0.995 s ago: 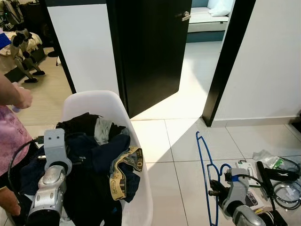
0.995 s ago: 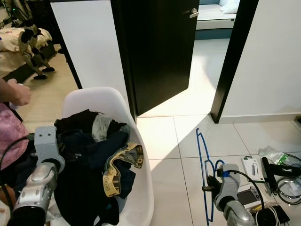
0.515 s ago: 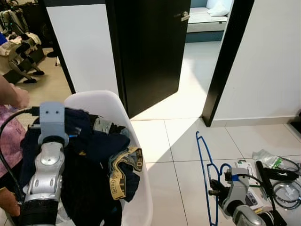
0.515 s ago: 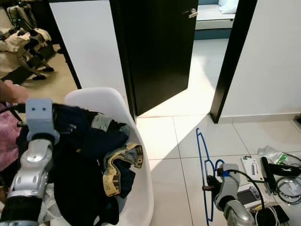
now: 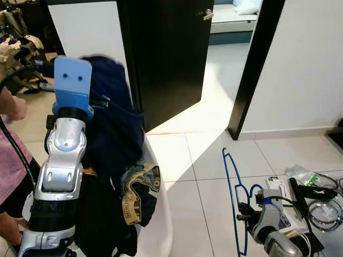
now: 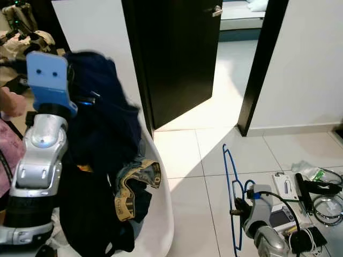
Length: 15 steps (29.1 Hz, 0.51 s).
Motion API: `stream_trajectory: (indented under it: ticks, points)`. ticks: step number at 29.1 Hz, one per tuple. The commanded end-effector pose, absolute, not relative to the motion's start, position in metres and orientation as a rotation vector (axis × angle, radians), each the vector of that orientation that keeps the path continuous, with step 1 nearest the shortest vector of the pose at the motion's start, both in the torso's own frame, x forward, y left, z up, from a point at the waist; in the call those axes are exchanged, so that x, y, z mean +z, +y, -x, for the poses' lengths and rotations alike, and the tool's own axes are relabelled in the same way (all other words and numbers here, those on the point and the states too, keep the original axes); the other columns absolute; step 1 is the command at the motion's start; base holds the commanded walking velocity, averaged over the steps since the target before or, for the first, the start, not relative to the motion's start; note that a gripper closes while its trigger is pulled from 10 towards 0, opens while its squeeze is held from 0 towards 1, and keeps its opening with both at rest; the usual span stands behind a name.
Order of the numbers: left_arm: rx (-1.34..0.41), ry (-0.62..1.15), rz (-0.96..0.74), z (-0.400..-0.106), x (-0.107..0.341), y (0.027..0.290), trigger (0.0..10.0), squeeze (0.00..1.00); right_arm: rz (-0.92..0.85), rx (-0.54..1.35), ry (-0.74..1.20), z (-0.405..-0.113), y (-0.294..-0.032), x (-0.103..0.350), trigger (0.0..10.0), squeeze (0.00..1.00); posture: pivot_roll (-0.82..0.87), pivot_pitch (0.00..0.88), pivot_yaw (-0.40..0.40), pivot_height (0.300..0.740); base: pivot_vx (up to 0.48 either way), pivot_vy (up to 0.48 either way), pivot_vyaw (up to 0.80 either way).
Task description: Hang hanger
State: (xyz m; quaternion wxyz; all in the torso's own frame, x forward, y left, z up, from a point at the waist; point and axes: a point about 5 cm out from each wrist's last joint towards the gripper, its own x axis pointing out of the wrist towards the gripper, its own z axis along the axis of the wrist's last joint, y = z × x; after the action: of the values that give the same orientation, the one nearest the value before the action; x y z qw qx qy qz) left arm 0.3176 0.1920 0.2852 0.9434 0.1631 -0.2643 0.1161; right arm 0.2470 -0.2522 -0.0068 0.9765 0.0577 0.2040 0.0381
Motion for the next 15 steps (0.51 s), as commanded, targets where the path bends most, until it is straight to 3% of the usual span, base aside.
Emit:
stream_trajectory:
  ticks: [1,9,15]
  points:
    - [0.250,-0.565,-0.367,-0.315,0.294,0.194,10.0,0.00,-0.141,0.072,0.407,-0.248,-0.250,-0.007,10.0,0.00,0.00,0.027,0.014,0.740,-0.349,0.000,0.00]
    - [0.246,-0.567,-0.369,-0.314,0.296,0.193,10.0,0.00,-0.144,0.072,0.406,-0.248,-0.250,-0.006,10.0,0.00,0.00,0.029,0.016,0.740,-0.322,0.000,0.00]
    - [0.289,-0.437,-0.380,-0.317,0.269,0.208,10.0,0.00,-0.146,0.071,0.402,-0.249,-0.250,-0.005,10.0,0.00,0.00,0.035,0.015,0.740,0.000,0.000,0.00]
